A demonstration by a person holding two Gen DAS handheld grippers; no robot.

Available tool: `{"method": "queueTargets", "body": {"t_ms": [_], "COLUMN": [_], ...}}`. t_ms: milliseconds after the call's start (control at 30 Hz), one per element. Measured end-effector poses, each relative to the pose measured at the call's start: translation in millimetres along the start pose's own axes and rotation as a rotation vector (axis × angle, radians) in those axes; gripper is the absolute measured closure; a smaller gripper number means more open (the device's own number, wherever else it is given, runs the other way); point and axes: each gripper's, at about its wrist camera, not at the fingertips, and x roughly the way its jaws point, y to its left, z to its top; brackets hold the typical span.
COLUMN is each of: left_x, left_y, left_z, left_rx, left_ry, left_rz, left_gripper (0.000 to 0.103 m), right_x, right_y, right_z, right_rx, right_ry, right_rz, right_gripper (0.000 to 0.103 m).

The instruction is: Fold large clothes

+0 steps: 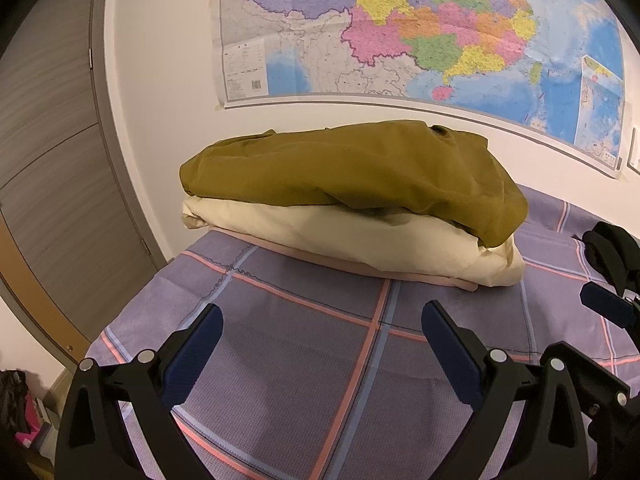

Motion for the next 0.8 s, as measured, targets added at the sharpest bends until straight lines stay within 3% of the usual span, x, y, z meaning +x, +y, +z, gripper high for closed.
{"method": "queueTargets", "body": {"t_ms": [633,800], "left_x": [0,5], "left_y": [-3,-15], "left_z": [-1,-3], "left_rx": [-0.011,0.001], "left_ry": [-0.004,0.027], "left_rz": [-0.002,-0.067], "left_gripper": [0.007,0.007], "right_x": [-1,-8], "right_y": [-2,-10], "right_z": [-1,-4], "right_rx": [0.014,0.03], "right_ry": [-0.005,-0.009], "right_rz": [-0.01,-0.037], "right_gripper": [0.006,0.006]}}
